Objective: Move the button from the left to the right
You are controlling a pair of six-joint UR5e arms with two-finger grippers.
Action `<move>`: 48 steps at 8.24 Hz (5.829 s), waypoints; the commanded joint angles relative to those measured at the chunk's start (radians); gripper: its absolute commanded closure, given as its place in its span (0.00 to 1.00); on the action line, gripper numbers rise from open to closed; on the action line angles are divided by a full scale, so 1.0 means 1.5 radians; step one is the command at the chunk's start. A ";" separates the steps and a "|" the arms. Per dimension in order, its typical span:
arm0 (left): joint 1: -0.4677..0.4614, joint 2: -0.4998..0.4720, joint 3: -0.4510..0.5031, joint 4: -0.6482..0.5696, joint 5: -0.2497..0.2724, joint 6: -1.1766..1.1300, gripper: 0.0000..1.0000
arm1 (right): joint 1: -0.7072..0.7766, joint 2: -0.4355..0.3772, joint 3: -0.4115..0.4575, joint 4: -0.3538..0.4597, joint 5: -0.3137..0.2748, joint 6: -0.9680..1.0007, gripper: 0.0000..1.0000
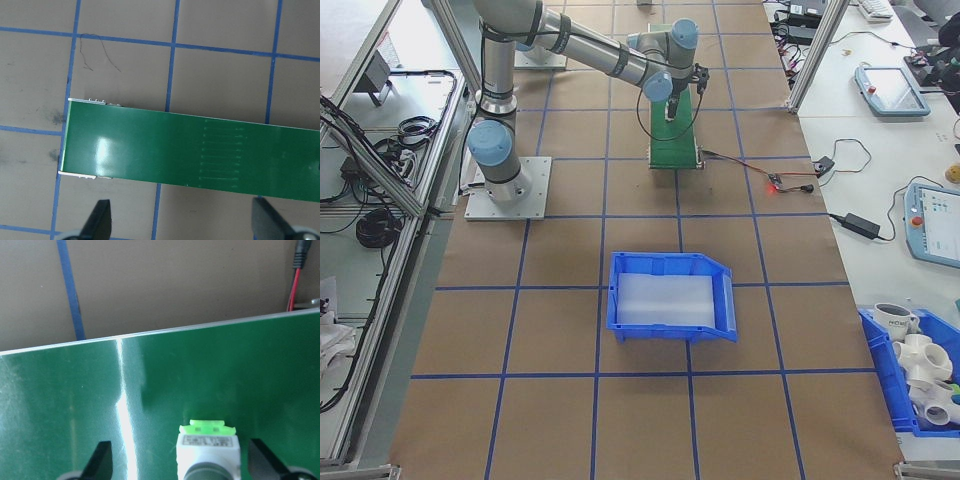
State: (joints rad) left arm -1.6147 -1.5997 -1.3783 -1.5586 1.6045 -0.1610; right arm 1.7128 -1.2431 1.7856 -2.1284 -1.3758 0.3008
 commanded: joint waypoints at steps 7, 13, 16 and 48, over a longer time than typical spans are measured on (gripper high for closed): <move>0.001 0.011 0.000 0.000 0.000 -0.004 0.00 | -0.265 -0.088 -0.073 0.278 -0.172 -0.532 1.00; 0.000 0.012 0.000 0.000 -0.001 -0.007 0.00 | -0.660 -0.052 -0.099 0.047 -0.217 -1.489 1.00; 0.000 0.013 0.000 0.000 -0.001 -0.007 0.00 | -0.687 0.081 -0.093 -0.062 -0.139 -1.647 1.00; 0.001 0.018 0.000 0.000 0.000 -0.004 0.00 | -0.065 -0.194 -0.192 0.374 -0.164 -0.195 0.00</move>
State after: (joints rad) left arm -1.6146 -1.5723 -1.3795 -1.5585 1.6045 -0.1657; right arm 1.6146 -1.5353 1.4966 -1.5669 -1.6140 0.0176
